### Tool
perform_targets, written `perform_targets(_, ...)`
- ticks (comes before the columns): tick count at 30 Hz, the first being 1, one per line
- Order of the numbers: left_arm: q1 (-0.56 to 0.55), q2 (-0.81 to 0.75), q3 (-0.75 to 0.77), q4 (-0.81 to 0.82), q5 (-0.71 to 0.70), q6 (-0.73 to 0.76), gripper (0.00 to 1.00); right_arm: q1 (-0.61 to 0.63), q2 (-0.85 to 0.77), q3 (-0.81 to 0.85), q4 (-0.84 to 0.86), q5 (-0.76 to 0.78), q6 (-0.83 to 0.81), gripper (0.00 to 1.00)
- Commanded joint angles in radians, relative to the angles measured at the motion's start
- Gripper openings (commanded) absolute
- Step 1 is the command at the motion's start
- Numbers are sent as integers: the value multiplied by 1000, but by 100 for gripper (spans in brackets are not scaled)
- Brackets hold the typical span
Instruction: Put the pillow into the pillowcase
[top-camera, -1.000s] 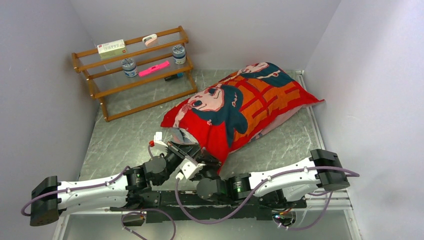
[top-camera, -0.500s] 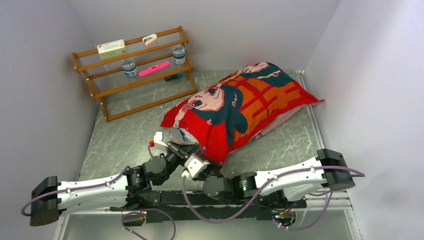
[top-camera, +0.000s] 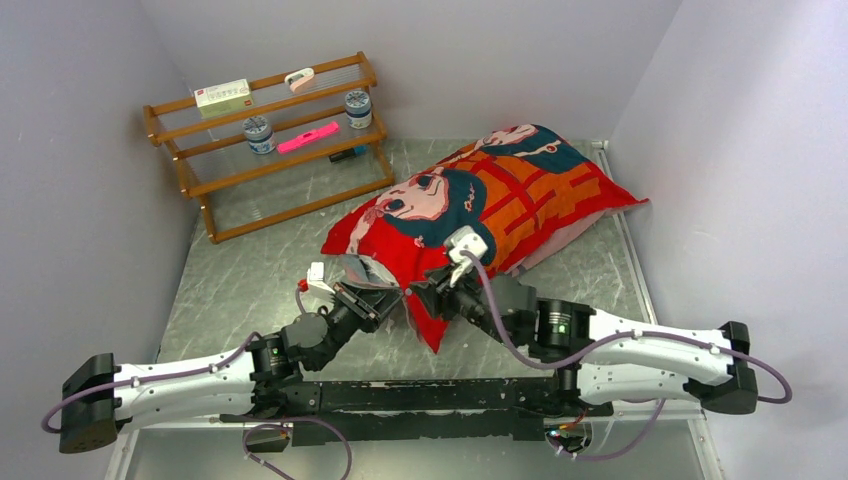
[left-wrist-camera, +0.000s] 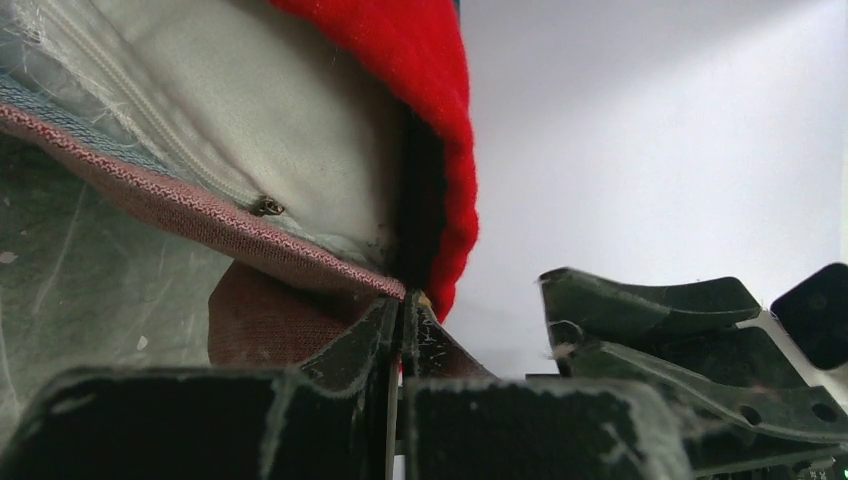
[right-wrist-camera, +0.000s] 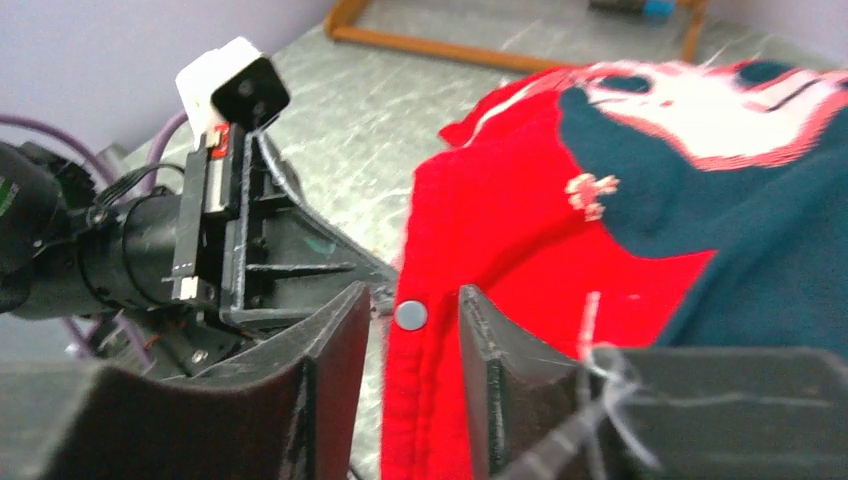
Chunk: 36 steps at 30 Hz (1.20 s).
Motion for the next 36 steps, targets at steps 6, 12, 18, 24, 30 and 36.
perform_targets(6,5,-5,-10,218,42,48,5,-104,74,44,-73,-224,115,27)
perform_targets(12,21,-3,1,252,64,114,5,-212,51,-27,-13,-416,122,42)
perform_targets(18,80,31,-1,306,164,106,5,-295,34,-80,13,-557,109,46)
perform_targets(24,125,52,-19,364,231,101,5,-336,41,-122,71,-640,116,37)
perform_targets(30,130,41,-29,366,215,102,5,-345,35,-162,160,-713,115,0)
perform_targets(36,135,47,-52,411,217,108,5,-356,24,-186,216,-808,135,0)
